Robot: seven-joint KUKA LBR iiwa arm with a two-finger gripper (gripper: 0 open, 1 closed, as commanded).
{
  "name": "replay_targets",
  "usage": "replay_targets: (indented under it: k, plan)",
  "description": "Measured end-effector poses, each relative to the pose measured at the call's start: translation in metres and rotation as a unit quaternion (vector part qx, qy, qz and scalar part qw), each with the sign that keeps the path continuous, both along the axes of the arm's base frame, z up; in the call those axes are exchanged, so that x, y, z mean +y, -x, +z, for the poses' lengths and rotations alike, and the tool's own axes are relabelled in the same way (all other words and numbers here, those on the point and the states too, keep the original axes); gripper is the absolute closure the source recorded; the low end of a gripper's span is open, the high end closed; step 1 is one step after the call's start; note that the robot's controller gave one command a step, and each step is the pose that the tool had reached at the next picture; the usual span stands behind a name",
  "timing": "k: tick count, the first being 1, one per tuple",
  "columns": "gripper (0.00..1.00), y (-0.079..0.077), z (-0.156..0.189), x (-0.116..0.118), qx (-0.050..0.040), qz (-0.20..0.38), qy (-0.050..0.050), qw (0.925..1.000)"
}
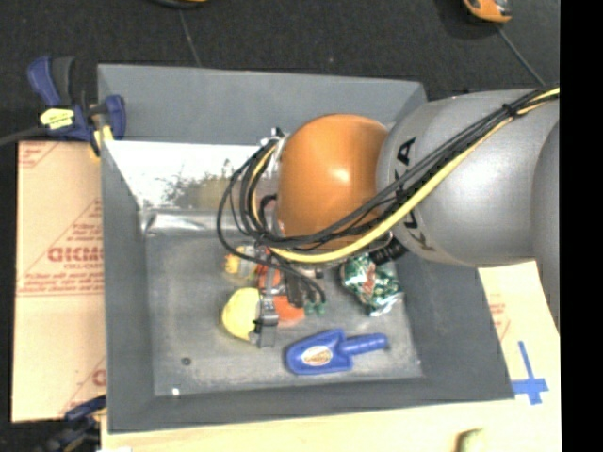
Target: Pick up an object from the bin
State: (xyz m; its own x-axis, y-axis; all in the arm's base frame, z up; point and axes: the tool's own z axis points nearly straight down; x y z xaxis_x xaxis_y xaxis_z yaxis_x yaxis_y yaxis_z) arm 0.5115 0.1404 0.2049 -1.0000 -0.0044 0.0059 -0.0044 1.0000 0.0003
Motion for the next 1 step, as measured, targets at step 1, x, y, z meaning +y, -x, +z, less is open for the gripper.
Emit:
replay_targets:
  k: [1]
  plan:
    - [0.0,-0.0019,0.0045,-0.0008,-0.0041,-0.002,-0.001,1.0]
